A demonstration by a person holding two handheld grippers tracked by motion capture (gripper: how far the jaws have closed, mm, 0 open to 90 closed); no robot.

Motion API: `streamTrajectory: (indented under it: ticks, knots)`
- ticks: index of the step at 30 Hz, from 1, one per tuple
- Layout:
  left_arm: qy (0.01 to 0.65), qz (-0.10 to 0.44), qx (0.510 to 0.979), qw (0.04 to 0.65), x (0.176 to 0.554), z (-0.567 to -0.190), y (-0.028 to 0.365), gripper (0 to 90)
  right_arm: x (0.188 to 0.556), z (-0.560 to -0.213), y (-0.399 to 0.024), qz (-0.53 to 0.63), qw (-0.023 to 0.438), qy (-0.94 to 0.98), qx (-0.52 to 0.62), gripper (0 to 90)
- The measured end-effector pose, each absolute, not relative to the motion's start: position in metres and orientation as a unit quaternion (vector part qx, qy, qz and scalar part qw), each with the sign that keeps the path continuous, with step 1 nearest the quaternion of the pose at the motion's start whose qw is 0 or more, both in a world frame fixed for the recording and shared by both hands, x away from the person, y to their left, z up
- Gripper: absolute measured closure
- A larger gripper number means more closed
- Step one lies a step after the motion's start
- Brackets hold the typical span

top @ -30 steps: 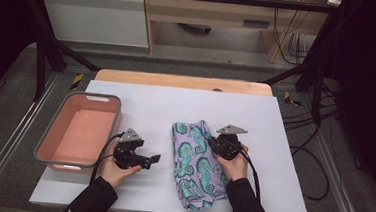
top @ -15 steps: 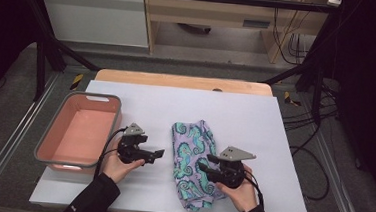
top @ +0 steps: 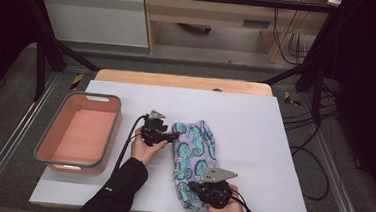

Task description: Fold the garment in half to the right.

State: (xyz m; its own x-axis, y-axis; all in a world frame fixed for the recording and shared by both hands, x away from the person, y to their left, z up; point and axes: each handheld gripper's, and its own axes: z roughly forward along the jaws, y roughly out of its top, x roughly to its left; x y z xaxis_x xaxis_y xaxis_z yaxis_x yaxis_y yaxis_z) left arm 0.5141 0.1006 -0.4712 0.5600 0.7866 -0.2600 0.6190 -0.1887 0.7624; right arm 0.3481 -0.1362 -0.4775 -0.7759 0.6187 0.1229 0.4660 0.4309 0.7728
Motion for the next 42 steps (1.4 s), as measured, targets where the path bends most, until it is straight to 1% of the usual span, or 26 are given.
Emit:
streamTrajectory:
  ticks: [1, 6, 8, 10, 12, 14, 16, 18, 26, 29, 31, 33, 35, 36, 39, 42]
  knots:
    - [0.464, 0.091, 0.76, 0.446, 0.516, -0.473, 0.1, 44.4, 0.347, -0.478, -0.136, 0.423, 0.093, 0.843, 0.32, 90.0]
    - [0.471, 0.075, 0.765, 0.432, 0.523, -0.479, 0.094, 50.3, 0.344, -0.481, -0.135, 0.419, 0.105, 0.845, 0.314, 89.8]
    - [0.471, 0.068, 0.769, 0.427, 0.523, -0.48, 0.09, 56.0, 0.344, -0.481, -0.135, 0.418, 0.106, 0.845, 0.316, 89.5]
    - [0.469, 0.076, 0.775, 0.417, 0.522, -0.479, 0.086, 61.4, 0.344, -0.482, -0.134, 0.418, 0.107, 0.845, 0.316, 89.6]
    - [0.471, 0.073, 0.778, 0.411, 0.523, -0.479, 0.085, 71.6, 0.343, -0.483, -0.133, 0.416, 0.107, 0.845, 0.318, 90.0]
    - [0.471, 0.065, 0.781, 0.406, 0.525, -0.477, 0.084, 77.8, 0.343, -0.483, -0.132, 0.414, 0.108, 0.846, 0.318, 90.0]
    - [0.47, 0.065, 0.783, 0.401, 0.526, -0.475, 0.082, 80.4, 0.343, -0.483, -0.13, 0.415, 0.11, 0.845, 0.319, 90.0]
    - [0.472, 0.069, 0.785, 0.396, 0.528, -0.472, 0.08, 81.2, 0.342, -0.484, -0.128, 0.414, 0.109, 0.845, 0.32, 90.0]
    - [0.46, 0.079, 0.791, 0.396, 0.535, -0.473, 0.072, 81.1, 0.341, -0.487, -0.117, 0.426, 0.116, 0.832, 0.335, 90.0]
    - [0.451, 0.08, 0.792, 0.402, 0.533, -0.471, 0.076, 78.4, 0.342, -0.487, -0.12, 0.433, 0.11, 0.827, 0.341, 89.8]
    - [0.444, 0.091, 0.792, 0.408, 0.53, -0.468, 0.08, 69.9, 0.343, -0.484, -0.124, 0.44, 0.108, 0.823, 0.343, 82.8]
    - [0.438, 0.093, 0.792, 0.415, 0.526, -0.465, 0.085, 58.5, 0.345, -0.479, -0.133, 0.456, 0.109, 0.812, 0.348, 76.1]
    - [0.432, 0.1, 0.789, 0.425, 0.52, -0.461, 0.092, 48.6, 0.347, -0.474, -0.14, 0.467, 0.121, 0.802, 0.352, 68.6]
    - [0.43, 0.101, 0.789, 0.427, 0.518, -0.46, 0.094, 43.7, 0.349, -0.471, -0.146, 0.472, 0.126, 0.797, 0.355, 63.4]
    - [0.421, 0.102, 0.788, 0.437, 0.509, -0.455, 0.104, 33.2, 0.353, -0.468, -0.159, 0.476, 0.142, 0.789, 0.363, 54.4]
    - [0.413, 0.099, 0.787, 0.448, 0.5, -0.452, 0.113, 27.5, 0.357, -0.468, -0.17, 0.475, 0.147, 0.783, 0.373, 46.1]
